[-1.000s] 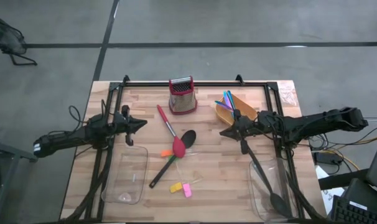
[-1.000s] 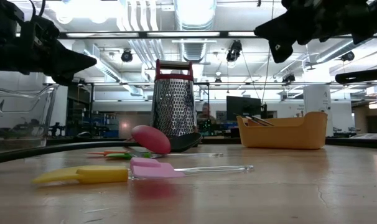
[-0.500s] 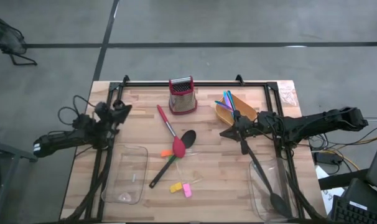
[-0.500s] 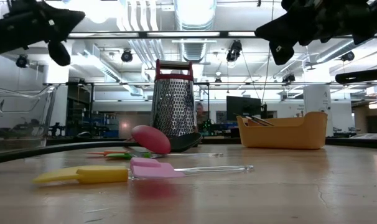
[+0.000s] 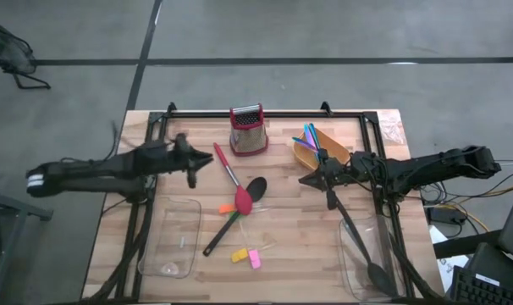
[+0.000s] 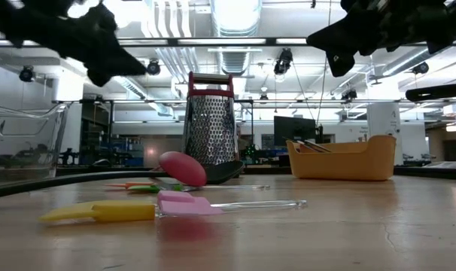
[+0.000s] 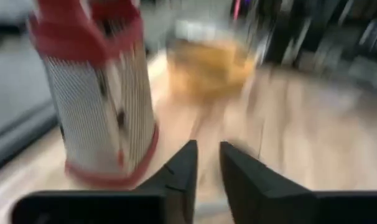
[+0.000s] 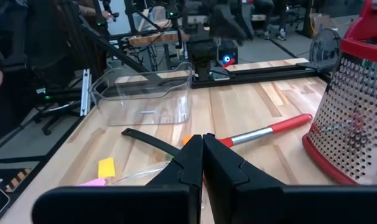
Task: Pick & Place Kitchen Items
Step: Put the red slotted spoon into the right transparent bin
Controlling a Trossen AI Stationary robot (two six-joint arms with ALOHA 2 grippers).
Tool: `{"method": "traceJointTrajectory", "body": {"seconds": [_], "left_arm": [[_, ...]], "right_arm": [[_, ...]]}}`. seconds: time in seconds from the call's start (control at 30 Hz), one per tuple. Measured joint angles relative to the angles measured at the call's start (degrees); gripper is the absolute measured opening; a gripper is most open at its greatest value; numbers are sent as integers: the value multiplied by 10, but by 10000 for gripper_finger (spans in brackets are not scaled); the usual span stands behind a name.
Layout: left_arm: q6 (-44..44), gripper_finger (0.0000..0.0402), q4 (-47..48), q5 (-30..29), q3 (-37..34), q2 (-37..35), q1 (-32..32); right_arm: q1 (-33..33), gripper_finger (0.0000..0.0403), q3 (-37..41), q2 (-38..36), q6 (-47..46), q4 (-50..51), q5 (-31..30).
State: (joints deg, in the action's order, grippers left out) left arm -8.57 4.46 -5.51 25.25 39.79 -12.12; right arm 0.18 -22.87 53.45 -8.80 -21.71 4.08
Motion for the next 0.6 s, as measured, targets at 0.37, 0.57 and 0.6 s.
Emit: {"method": "traceJointTrajectory", "body": {"seconds": [0.37,0.57,0.6], "left_arm": [[126,202,129,1,143,252,17],[192,206,164,0,186,351,28],[204,206,170,-3,191,366,29]], "right_arm": [[0,8,1,0,-13,4,-1],[0,8,10,0,-17,5,3],[0,8,12,0,-18,4,3]]}}
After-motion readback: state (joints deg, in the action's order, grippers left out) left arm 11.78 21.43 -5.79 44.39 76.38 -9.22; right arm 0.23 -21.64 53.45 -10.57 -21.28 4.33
